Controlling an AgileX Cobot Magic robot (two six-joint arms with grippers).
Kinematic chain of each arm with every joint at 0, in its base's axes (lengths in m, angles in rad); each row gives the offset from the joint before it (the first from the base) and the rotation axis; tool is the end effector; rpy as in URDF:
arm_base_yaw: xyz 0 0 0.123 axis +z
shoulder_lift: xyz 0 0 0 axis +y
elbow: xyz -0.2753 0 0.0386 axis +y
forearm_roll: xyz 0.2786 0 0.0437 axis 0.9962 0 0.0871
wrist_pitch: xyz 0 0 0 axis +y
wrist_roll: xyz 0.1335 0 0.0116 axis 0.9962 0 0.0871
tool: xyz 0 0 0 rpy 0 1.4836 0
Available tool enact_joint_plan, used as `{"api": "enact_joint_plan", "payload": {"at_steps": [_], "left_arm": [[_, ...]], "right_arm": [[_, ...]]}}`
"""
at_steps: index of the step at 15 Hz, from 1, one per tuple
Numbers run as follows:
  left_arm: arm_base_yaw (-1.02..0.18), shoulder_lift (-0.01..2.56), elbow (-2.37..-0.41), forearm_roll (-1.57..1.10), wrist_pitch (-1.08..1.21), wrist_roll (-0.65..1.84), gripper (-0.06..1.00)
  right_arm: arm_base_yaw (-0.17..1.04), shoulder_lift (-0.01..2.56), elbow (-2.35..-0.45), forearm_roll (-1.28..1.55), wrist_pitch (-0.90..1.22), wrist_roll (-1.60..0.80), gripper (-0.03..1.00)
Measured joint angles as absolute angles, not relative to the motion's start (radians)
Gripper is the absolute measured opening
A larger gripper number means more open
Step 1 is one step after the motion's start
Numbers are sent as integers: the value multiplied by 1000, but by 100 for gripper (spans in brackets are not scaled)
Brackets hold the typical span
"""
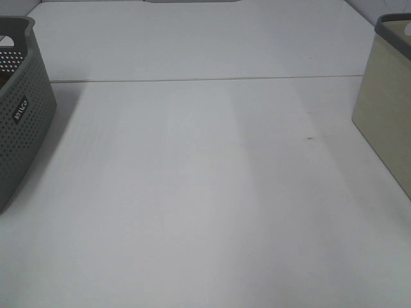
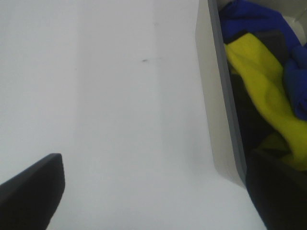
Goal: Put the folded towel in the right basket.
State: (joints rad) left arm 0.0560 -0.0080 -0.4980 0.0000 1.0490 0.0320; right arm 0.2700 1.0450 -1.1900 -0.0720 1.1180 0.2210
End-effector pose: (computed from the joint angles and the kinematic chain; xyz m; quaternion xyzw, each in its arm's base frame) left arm 0.0671 0.0038 0.2736 -0.0102 0.8485 0.0233 0.5286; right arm 0.2425 0.0581 0.3605 -0.0270 0.9409 0.0469 0.3343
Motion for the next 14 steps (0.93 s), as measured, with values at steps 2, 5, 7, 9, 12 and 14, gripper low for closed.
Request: {"api": "enact_joint_plan", "payload": {"at_steps": [2, 5, 7, 9, 12, 14], "left_arm": [[56, -8, -498, 0, 1049, 32, 98], [56, -8, -498, 0, 1049, 32, 98], [56, -8, -498, 0, 1049, 32, 98], [56, -8, -498, 0, 1049, 32, 98], [56, -8, -498, 0, 1049, 32, 98], [56, -8, -498, 0, 1049, 32, 98]], "right_arm": [[270, 864, -1015, -72, 1086, 221, 97], [270, 492, -765, -74, 1066, 189, 97], [270, 301, -661, -74, 1061, 157, 97], [270, 142, -582, -75, 1061, 125, 97], [270, 0, -510, -78, 1065, 109, 97], [270, -4, -506, -73, 1063, 84, 97]]}}
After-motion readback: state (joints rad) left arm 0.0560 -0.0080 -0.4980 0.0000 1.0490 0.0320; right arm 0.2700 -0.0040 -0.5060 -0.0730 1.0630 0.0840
